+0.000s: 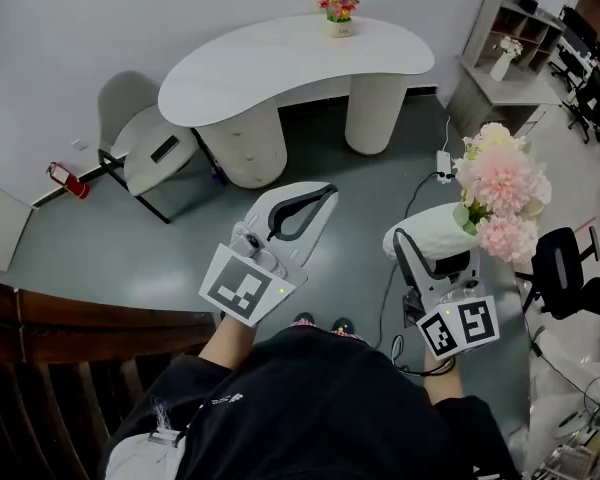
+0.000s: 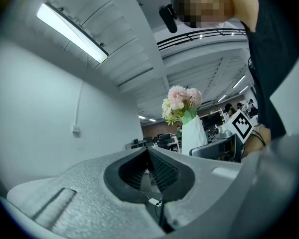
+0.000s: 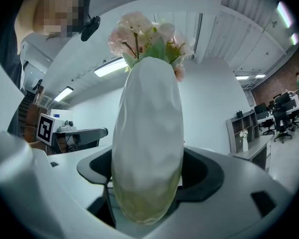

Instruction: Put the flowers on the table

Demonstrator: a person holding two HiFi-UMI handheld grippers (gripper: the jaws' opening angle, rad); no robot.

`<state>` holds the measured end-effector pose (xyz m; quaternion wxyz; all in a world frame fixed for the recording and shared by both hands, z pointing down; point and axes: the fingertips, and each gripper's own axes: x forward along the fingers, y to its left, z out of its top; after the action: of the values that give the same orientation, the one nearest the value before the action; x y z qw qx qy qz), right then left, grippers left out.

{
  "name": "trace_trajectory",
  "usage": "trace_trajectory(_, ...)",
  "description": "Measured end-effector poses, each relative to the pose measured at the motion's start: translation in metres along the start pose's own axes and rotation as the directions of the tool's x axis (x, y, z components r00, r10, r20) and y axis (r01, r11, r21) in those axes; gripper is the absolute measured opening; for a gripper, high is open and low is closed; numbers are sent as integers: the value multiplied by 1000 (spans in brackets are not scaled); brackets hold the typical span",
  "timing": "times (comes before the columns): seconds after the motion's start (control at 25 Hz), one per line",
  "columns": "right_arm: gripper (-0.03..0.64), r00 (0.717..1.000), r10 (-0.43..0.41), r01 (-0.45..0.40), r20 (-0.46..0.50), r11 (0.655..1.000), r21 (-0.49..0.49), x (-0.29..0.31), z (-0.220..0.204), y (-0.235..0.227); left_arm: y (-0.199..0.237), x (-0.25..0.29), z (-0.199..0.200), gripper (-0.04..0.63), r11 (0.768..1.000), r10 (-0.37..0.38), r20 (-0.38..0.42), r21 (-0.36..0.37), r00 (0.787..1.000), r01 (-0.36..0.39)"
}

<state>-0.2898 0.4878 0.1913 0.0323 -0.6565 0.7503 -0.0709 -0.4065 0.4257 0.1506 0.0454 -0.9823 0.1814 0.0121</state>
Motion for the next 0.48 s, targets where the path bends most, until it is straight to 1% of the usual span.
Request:
trace_trajectory(0.2,383,1000,4,-4,11,1000,-4,-1,-4,-13,-4,11,-8,5,1000,4,-9,5,1000,-4)
trace_trajectory(0.48,383,1000,16,-16,18,1000,7,-18,3,-45,-31,43,-5,5,1000,-1,-31,22,1000,1)
